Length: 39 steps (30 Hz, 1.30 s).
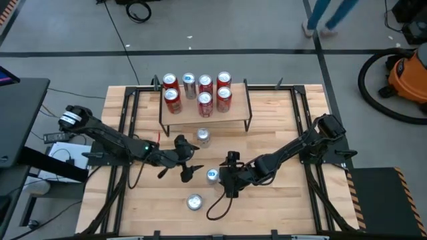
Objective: Place canned beverage on shelf
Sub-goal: Put the blue soda can on the shelf
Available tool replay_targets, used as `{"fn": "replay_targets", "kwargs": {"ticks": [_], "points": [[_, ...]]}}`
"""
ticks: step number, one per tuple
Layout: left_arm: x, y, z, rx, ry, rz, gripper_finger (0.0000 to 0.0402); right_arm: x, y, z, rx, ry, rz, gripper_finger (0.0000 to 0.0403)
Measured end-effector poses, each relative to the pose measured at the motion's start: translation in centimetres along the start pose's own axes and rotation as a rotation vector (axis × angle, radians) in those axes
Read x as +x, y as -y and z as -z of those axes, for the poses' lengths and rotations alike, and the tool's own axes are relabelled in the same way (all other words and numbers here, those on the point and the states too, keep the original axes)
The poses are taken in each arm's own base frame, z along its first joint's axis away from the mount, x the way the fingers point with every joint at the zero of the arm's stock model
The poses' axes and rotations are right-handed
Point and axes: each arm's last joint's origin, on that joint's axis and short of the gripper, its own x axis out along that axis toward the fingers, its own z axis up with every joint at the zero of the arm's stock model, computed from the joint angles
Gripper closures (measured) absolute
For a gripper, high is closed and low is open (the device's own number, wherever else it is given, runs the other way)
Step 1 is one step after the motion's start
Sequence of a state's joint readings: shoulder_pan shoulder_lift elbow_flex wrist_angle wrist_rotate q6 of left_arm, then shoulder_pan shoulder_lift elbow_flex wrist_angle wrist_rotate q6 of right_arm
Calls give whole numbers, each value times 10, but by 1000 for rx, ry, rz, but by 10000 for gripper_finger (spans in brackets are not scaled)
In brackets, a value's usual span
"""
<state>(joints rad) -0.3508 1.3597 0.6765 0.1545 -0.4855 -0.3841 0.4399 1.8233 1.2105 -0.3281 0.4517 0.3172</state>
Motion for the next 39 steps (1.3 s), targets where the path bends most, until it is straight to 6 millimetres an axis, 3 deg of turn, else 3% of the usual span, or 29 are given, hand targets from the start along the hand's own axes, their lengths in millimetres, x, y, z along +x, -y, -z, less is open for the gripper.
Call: {"fn": "replay_targets", "kwargs": {"ticks": [7, 13, 30, 39], "points": [[22, 6, 9, -57, 39, -10, 10, 11, 0, 14, 55, 62, -19, 55], [31, 8, 15, -64, 44, -15, 10, 12, 2, 12, 70, 89, -20, 55], [23, 25, 27, -35, -14, 71, 10, 21, 22, 11, -2, 42, 45, 55], [24, 21, 33, -11, -60, 12, 10, 23, 26, 7, 27, 55, 17, 55]]}}
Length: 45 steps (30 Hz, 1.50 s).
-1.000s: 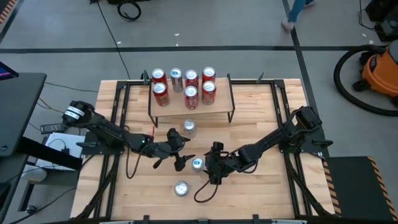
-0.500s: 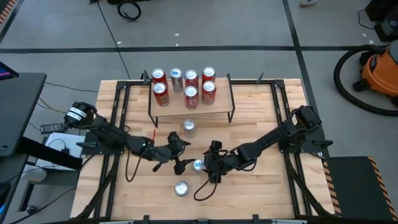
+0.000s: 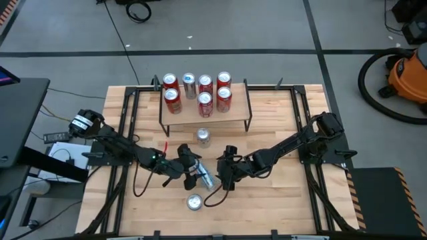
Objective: Place canned beverage on shelf
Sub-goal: Put the blue soda can on the shelf
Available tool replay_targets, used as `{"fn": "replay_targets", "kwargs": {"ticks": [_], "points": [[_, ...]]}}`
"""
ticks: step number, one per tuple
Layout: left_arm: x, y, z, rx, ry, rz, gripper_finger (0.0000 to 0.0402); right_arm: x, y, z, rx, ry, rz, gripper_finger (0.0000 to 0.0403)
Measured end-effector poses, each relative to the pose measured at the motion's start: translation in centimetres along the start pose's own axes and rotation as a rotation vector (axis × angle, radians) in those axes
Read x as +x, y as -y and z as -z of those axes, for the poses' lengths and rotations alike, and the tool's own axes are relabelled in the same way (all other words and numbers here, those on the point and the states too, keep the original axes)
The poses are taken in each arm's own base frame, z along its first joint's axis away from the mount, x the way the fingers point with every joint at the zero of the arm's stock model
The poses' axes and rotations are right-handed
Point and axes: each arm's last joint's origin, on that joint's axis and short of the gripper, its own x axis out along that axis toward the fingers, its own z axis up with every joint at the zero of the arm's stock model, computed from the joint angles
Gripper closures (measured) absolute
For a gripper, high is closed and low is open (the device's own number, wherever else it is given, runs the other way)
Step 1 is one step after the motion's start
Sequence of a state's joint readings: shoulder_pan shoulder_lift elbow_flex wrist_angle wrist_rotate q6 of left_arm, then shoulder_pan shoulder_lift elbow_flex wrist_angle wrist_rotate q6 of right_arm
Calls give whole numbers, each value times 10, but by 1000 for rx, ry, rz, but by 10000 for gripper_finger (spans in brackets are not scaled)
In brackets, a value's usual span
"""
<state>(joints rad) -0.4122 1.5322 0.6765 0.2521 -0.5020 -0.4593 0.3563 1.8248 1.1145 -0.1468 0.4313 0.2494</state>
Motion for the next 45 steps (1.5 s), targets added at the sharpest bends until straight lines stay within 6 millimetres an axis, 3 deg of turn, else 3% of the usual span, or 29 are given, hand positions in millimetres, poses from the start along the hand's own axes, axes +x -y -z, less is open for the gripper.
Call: {"fn": "replay_targets", "kwargs": {"ticks": [6, 14, 20, 25, 31, 40, 45], "points": [[0, 3, -4, 159, -52, 39, 11, -9, 6, 2, 23, -69, -19, 55], [2, 6, -65, 493, -352, 91, 31, -37, 14, -5, 18, -88, -50, 55], [18, -12, -85, 564, -418, 257, 48, -42, 2, 0, -14, -87, -81, 55], [41, -32, -80, 498, -546, 366, 62, -44, -6, 17, -35, -100, -50, 55], [58, -30, -70, 595, -641, 424, 65, -38, -5, 40, 26, -118, -43, 55], [74, -35, -44, 653, -775, 420, 67, -36, -7, 41, 51, -79, -66, 55], [81, -33, -34, 702, -807, 355, 103, -37, -7, 41, 47, -80, -69, 55]]}}
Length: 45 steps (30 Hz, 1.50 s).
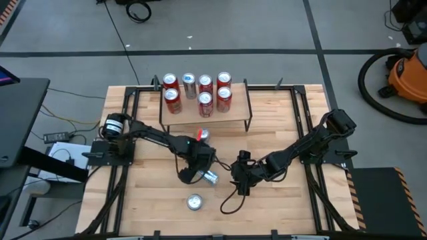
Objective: Place canned beverage on shelf
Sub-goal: Put the blue soda can on the shelf
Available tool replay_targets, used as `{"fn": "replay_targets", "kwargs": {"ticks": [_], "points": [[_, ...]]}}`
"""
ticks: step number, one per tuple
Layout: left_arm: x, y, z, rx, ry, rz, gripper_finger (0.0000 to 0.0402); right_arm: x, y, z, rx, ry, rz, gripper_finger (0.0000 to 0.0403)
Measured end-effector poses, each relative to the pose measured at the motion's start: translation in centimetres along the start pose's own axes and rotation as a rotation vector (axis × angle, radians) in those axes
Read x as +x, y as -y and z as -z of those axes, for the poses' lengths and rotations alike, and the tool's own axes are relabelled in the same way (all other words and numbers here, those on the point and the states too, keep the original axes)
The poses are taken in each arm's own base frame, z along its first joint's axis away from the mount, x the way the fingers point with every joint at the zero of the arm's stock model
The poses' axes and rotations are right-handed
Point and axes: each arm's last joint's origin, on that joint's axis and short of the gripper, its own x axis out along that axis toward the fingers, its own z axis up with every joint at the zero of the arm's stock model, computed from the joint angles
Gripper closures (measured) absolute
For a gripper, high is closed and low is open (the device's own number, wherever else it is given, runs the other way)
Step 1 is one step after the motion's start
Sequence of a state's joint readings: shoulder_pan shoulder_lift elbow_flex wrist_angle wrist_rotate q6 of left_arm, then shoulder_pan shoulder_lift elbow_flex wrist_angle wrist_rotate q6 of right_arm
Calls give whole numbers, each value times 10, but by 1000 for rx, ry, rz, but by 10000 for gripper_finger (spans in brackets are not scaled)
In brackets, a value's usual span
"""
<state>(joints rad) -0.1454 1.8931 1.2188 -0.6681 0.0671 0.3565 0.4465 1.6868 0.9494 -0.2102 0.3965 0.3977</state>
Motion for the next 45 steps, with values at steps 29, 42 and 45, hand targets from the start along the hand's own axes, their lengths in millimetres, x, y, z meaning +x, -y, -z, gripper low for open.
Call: {"fn": "replay_targets", "kwargs": {"ticks": [29, 42, 45], "points": [[-65, 45, -14, -437, 204, -909, 154, -79, 32, -31, 26, 255, 164, 55], [-78, 59, -19, -565, 394, -1356, 153, -79, 56, -71, 68, 530, 202, 55], [-79, 58, -21, -585, 414, -1359, 153, -76, 68, -75, 102, 541, 219, 55]]}}
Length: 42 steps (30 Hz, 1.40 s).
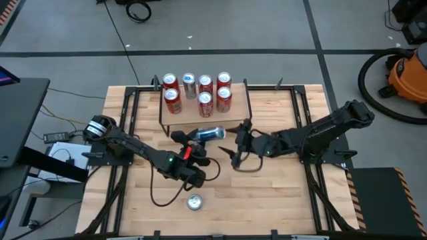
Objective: Place canned beverage on shelf
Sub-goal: Put the blue soda can on the shelf
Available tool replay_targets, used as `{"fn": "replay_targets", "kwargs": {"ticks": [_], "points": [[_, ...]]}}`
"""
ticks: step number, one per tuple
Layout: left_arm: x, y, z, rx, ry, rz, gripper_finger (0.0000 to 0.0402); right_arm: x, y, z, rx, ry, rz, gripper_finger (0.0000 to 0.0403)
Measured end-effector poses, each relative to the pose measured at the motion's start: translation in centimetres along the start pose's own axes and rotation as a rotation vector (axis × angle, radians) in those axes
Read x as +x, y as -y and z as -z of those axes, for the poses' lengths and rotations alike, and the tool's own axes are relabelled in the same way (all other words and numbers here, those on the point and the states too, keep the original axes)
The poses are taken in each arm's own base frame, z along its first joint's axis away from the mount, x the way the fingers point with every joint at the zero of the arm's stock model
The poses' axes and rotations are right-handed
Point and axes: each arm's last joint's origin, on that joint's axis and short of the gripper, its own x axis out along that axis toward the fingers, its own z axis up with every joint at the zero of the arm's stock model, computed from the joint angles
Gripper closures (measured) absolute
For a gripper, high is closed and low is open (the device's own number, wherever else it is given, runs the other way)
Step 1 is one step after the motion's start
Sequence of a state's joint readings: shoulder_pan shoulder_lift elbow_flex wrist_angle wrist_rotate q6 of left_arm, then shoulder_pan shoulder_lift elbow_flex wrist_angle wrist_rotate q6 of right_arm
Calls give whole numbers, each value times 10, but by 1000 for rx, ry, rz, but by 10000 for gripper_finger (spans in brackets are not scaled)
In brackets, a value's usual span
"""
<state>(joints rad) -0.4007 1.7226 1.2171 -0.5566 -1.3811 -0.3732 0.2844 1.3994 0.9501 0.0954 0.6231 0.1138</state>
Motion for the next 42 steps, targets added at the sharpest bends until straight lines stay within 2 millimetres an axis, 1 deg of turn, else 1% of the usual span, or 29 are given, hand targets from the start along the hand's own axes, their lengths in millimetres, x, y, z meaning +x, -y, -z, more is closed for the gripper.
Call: {"fn": "replay_targets", "kwargs": {"ticks": [3, 8, 12, 16, 21, 24, 29, 31, 34, 37, 42], "points": [[0, 0, -3, -9, 18, -26, 153, 7, 9, -1, 38, -4, -21, 52], [1, 2, -12, -4, 37, -43, 153, 12, 14, -10, 92, 63, -105, 46], [2, 3, -18, -20, 50, -47, 153, 12, 15, -17, 95, 126, -103, 43], [2, 3, -21, -38, 55, -46, 152, 11, 17, -21, 74, 165, -52, 49], [1, 3, -21, -44, 56, -45, 152, 10, 17, -27, 56, 221, -40, 71], [1, 3, -22, -54, 58, -44, 152, 10, 18, -27, 53, 228, -43, 96], [4, 3, -23, -61, 54, -25, 147, 11, 19, -27, 51, 225, -55, 151], [6, 3, -23, -63, 49, -10, 141, 11, 19, -27, 49, 221, -55, 158], [8, 4, -23, -62, 39, 49, 128, 12, 19, -25, 39, 205, -51, 158], [8, 8, -24, -63, 29, 192, 111, 12, 18, -19, 4, 150, -69, 158], [1, 11, -35, -50, 32, 428, 86, 1, 16, -18, -7, 93, -174, 154]]}}
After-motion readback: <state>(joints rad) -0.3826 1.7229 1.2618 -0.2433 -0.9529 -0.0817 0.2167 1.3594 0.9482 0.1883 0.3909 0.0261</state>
